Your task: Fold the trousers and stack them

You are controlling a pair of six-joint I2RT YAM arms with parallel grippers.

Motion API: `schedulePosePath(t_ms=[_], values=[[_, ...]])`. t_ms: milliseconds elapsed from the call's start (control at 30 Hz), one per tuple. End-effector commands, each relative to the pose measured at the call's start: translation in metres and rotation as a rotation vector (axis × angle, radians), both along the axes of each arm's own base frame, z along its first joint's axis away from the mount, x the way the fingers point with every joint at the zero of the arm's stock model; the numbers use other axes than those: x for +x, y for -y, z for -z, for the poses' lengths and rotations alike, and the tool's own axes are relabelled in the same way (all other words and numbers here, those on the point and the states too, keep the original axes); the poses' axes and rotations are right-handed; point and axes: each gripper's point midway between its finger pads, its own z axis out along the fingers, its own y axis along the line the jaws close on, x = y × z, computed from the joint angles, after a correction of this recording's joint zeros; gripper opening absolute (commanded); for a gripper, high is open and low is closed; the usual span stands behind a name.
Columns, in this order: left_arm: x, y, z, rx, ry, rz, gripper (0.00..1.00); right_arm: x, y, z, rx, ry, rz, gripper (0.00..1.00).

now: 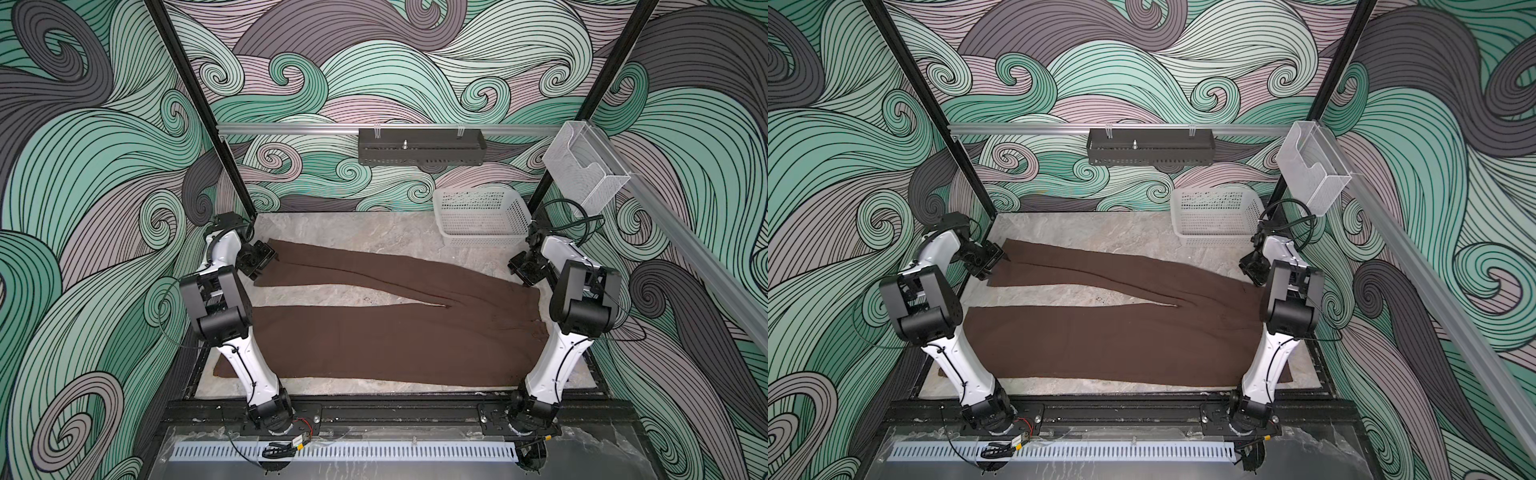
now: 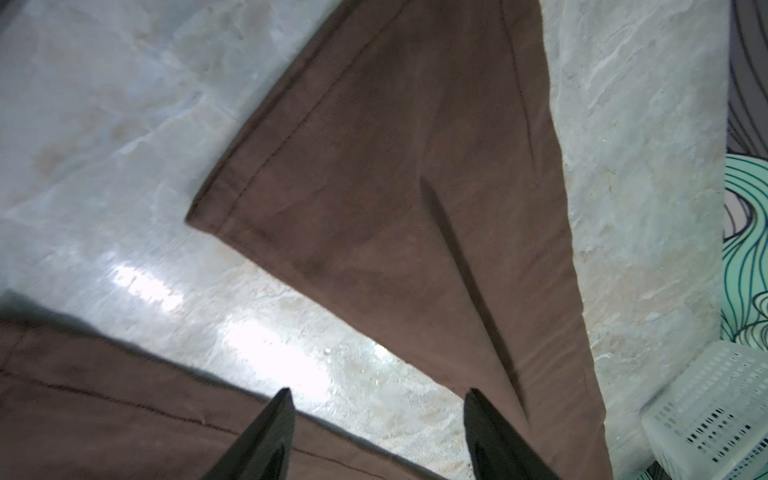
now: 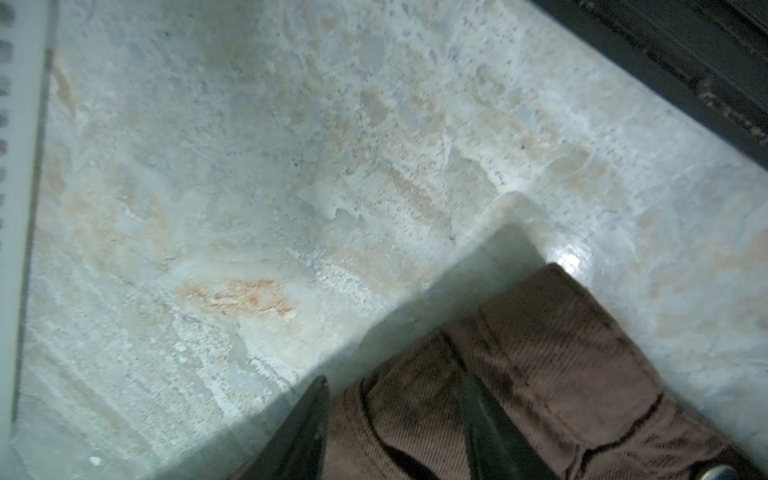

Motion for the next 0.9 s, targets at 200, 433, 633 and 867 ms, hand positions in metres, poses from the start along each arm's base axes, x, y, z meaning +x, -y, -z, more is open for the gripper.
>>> schedulePosePath(t_ms=[200,433,633,867], values=[[-0.012,-0.013,0.055,0.018,-0.199,-0.035,0.67,0.014,0.019,0.028,-0.010,-0.045,0.063,0.32],[-0.038,-0.040,0.068,0.105,-0.327,-0.043,0.69,0.034,0.047,0.022,-0.054,0.054,0.155,0.31],[-0.044,-0.041,0.068,0.088,-0.338,-0.032,0.69,0.051,0.050,0.012,-0.030,0.118,0.162,0.31],[-0.035,-0.030,0.051,0.030,-0.266,-0.006,0.69,0.028,0.013,-0.032,0.004,0.181,0.075,0.53]])
